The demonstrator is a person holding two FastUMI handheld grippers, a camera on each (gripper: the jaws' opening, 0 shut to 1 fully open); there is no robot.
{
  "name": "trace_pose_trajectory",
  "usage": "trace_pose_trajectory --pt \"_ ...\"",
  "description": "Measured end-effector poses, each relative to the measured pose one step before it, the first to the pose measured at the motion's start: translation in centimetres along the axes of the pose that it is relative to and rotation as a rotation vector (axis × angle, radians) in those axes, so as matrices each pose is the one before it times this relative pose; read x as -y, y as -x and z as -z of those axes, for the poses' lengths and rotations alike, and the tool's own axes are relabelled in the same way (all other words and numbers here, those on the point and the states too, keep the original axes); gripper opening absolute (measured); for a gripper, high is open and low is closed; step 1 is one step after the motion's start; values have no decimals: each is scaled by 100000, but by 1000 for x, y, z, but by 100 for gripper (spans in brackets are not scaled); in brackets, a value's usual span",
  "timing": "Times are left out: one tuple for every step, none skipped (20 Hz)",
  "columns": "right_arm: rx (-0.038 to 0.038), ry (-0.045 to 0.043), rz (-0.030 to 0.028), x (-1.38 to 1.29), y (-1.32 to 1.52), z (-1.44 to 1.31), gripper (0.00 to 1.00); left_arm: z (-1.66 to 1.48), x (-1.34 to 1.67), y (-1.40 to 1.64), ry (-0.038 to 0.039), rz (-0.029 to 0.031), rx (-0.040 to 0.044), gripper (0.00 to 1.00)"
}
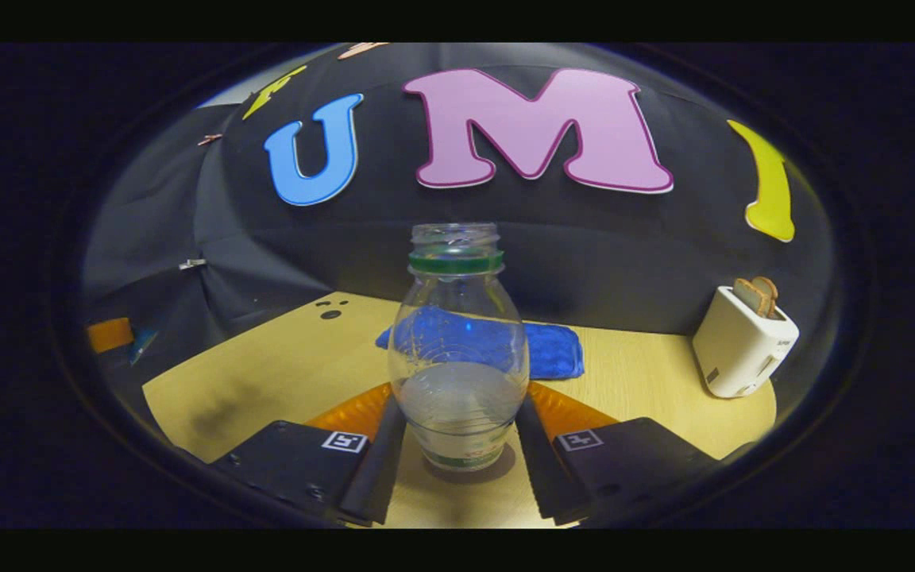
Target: Open the teacup lid with one hand, grasp the water bottle and pour water into the teacup with the other hand; after pouring, place the water bottle on the coaster and then close the teacup lid.
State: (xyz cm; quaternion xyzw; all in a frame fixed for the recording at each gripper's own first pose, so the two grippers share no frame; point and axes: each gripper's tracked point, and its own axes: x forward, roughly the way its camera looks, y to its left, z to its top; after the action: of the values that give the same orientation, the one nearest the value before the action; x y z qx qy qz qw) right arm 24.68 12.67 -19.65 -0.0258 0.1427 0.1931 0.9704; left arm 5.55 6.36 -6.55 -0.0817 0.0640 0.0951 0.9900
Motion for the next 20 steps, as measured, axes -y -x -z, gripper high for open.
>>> trace_pose_trajectory --pt "-1172 -1275 580 372 -508 908 71 181 351 -101 2025 375 91 27" --pt "-335 -2013 712 440 -116 711 72 129 268 25 1654 476 316 22" --pt "920 -1877 166 180 -25 341 72 236 226 0 828 580 110 26" --pt "1249 402 716 240 -157 251 71 774 425 -119 177 1114 -1270 26" --pt "1132 1415 -35 23 39 196 73 569 54 -16 130 223 -1324 27" --pt "1584 1697 272 -270 173 74 69 586 -74 -120 1289 186 -1360 23" --pt "587 1087 -66 -301 -11 80 73 244 15 115 414 -41 -471 27" --pt "210 708 -492 -381 -44 204 75 165 -189 -22 -353 -701 -322 26" --pt "-630 818 -635 -399 -43 291 75 118 -81 -83 -435 -305 -156 26" --pt "-1052 1137 -210 -235 -49 305 77 -26 -161 -28 -441 -367 68 26" --pt "-732 918 334 -32 -9 230 77 -13 -116 -62 -619 -100 84 26" --pt "-283 388 350 -16 24 111 78 38 -19 15 -908 -117 -74 26" --pt "-252 -115 375 52 -21 19 79 160 -84 33 -926 66 -313 26" --pt "-231 -325 99 -26 20 63 81 -48 -55 29 -611 118 -94 26" --pt "192 354 87 31 14 -120 82 51 47 -9 -54 288 -138 26" --pt "361 1183 640 227 -7 -159 82 -24 -2 102 328 215 -127 26" --pt "-90 626 531 114 -8 25 82 140 47 -47 377 154 -134 26" --pt "-336 -316 -7 -35 209 185 82 46 47 35 272 -96 -119 26" --pt "-860 -563 -234 -140 -27 216 82 185 -38 -55 59 49 -250 30" --pt "-853 -238 -263 -71 140 164 89 -14 -13 76 -115 -67 -188 27"
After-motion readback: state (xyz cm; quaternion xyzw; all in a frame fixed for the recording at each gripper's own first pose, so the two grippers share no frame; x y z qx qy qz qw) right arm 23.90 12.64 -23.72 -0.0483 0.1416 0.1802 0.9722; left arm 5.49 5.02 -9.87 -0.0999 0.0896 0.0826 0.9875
